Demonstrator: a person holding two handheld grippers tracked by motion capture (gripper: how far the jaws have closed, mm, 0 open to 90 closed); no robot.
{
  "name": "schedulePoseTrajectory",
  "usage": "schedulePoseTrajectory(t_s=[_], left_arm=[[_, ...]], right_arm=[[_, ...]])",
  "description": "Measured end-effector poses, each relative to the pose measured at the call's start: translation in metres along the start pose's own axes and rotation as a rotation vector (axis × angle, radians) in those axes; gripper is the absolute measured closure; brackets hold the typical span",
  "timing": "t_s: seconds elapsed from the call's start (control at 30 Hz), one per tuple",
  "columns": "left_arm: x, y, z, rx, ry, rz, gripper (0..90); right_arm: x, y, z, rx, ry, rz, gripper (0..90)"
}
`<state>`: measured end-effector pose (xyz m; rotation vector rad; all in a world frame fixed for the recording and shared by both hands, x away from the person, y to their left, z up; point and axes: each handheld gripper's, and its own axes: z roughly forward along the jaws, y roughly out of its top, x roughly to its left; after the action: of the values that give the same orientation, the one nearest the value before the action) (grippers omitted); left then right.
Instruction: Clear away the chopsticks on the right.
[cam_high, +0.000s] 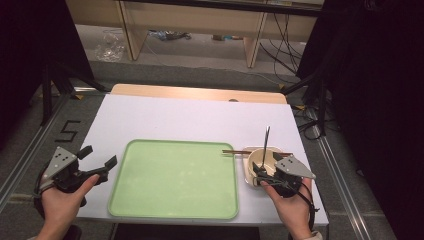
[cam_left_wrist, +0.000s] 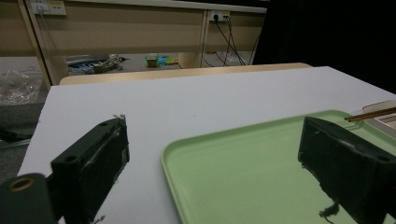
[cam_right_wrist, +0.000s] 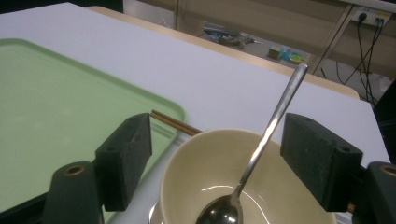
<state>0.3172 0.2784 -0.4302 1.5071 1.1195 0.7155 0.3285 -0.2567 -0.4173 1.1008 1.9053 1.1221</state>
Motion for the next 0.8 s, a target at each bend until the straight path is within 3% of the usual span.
schedulePoseTrajectory(t_s=[0.07, 0.1, 0.2, 0.27, 0.37, 0.43, 0.47, 0.5, 0.57, 0.6, 0.63, 0.67, 0.7, 0.73, 0.8], left_arm=[[0.0, -0.001, 0.001, 0.003, -0.002, -0.005, 9.6], [0.0, -0.001, 0.001, 0.004, -0.001, -0.009, 10.5], [0.0, -0.001, 0.001, 0.005, -0.001, -0.014, 12.1], [0.001, -0.002, 0.001, 0.005, -0.004, -0.014, 13.0], [0.002, -0.003, -0.001, 0.002, -0.009, -0.035, 15.2], [0.002, -0.003, -0.002, 0.005, -0.011, -0.035, 15.5], [0.002, -0.003, -0.002, 0.008, -0.019, -0.035, 16.1], [0.001, -0.003, -0.002, 0.01, -0.022, -0.034, 17.5], [0.0, -0.003, -0.001, 0.012, -0.029, -0.028, 17.8], [0.0, -0.003, 0.0, 0.013, -0.034, -0.029, 18.3], [0.0, -0.003, 0.0, 0.014, -0.034, -0.029, 18.9], [0.0, -0.003, 0.0, 0.013, -0.034, -0.029, 18.9], [0.001, -0.004, 0.0, 0.012, -0.035, -0.038, 19.4], [0.001, -0.004, 0.0, 0.012, -0.035, -0.038, 19.5], [0.002, -0.004, 0.001, 0.017, -0.039, -0.042, 19.7]], right_arm=[[-0.001, 0.0, 0.001, -0.014, -0.014, -0.021, 30.0], [0.0, 0.001, 0.001, -0.001, 0.006, -0.002, 34.4], [-0.004, 0.004, 0.002, -0.009, 0.003, -0.027, 40.0], [-0.003, 0.006, 0.002, 0.004, 0.014, -0.013, 41.9], [-0.005, 0.018, 0.004, 0.006, 0.002, -0.056, 51.5], [-0.004, 0.021, 0.005, 0.014, 0.0, -0.054, 54.1], [-0.005, 0.025, 0.005, 0.009, -0.027, -0.068, 59.1], [-0.008, 0.034, 0.008, 0.017, -0.023, -0.07, 64.6], [-0.009, 0.037, 0.011, 0.019, -0.012, -0.057, 66.8], [-0.012, 0.042, 0.013, 0.035, -0.011, -0.064, 70.4], [-0.017, 0.052, 0.022, 0.082, 0.026, -0.078, 76.2], [-0.017, 0.052, 0.022, 0.082, 0.026, -0.078, 76.2], [-0.02, 0.062, 0.03, 0.12, 0.037, -0.064, 81.7], [-0.02, 0.062, 0.03, 0.12, 0.037, -0.064, 81.7], [-0.021, 0.071, 0.038, 0.175, 0.063, -0.033, 84.2]])
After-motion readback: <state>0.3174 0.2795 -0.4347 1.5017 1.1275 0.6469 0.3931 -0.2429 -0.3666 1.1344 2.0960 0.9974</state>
